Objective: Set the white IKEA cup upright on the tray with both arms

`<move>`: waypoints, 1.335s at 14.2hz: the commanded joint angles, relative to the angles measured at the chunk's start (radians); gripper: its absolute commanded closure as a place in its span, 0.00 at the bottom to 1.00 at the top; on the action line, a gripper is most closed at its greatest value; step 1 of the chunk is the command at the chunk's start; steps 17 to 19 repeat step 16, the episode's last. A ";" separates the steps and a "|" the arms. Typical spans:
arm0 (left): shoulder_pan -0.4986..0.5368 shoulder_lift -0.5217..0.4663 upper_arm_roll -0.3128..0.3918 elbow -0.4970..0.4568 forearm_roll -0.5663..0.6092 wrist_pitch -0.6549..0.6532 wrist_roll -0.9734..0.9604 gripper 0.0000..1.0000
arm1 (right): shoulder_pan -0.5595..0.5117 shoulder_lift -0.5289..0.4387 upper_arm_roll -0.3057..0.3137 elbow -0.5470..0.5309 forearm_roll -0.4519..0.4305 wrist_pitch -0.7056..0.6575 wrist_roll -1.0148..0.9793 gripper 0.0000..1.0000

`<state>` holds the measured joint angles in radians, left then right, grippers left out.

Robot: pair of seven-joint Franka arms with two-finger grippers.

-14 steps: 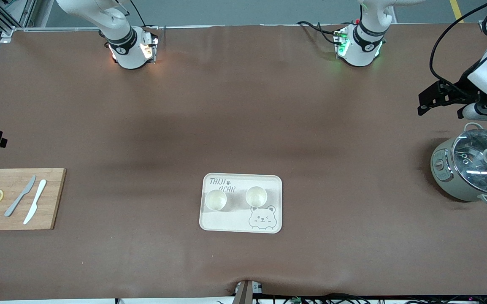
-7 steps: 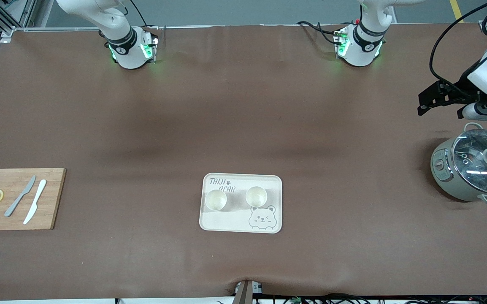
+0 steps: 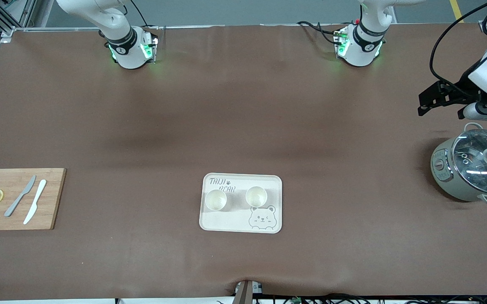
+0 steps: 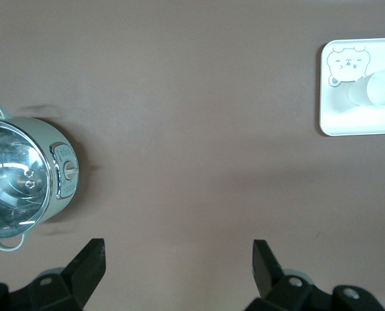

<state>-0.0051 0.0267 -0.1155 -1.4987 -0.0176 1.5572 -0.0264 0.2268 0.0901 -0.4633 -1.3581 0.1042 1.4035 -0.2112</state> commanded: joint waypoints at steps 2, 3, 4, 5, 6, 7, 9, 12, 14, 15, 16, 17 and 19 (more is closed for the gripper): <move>-0.006 -0.014 0.002 -0.005 -0.010 0.007 -0.018 0.00 | -0.456 -0.033 0.476 -0.029 -0.043 0.015 -0.027 0.00; -0.006 -0.014 0.002 -0.005 -0.010 0.007 -0.018 0.00 | -0.504 -0.035 0.541 -0.029 -0.067 0.018 -0.021 0.00; -0.006 -0.014 0.002 -0.005 -0.010 0.007 -0.018 0.00 | -0.506 -0.035 0.549 -0.029 -0.080 0.020 -0.013 0.00; -0.006 -0.014 0.002 -0.005 -0.010 0.007 -0.018 0.00 | -0.503 -0.033 0.549 -0.027 -0.081 0.020 0.008 0.00; -0.006 -0.014 0.002 -0.005 -0.010 0.007 -0.018 0.00 | -0.495 -0.033 0.548 -0.027 -0.084 0.022 0.022 0.00; -0.006 -0.014 0.002 -0.005 -0.010 0.007 -0.018 0.00 | -0.477 -0.033 0.537 -0.027 -0.086 0.020 0.027 0.00; -0.006 -0.016 0.002 -0.005 -0.010 0.006 -0.018 0.00 | -0.410 -0.033 0.465 -0.026 -0.086 0.017 0.033 0.00; -0.006 -0.016 0.002 -0.005 -0.010 0.007 -0.018 0.00 | -0.296 -0.033 0.342 -0.026 -0.084 0.015 0.032 0.00; -0.006 -0.016 0.002 -0.005 -0.010 0.007 -0.018 0.00 | -0.290 -0.033 0.338 -0.026 -0.084 0.015 0.032 0.00; -0.006 -0.016 0.002 -0.005 -0.010 0.007 -0.018 0.00 | -0.287 -0.033 0.338 -0.026 -0.084 0.014 0.033 0.00; -0.006 -0.016 0.002 -0.005 -0.010 0.007 -0.018 0.00 | -0.276 -0.033 0.333 -0.026 -0.086 0.015 0.032 0.00; -0.006 -0.016 0.002 -0.005 -0.010 0.007 -0.018 0.00 | -0.276 -0.033 0.333 -0.026 -0.086 0.015 0.032 0.00; -0.006 -0.016 0.002 -0.005 -0.010 0.007 -0.018 0.00 | -0.276 -0.033 0.333 -0.026 -0.086 0.015 0.032 0.00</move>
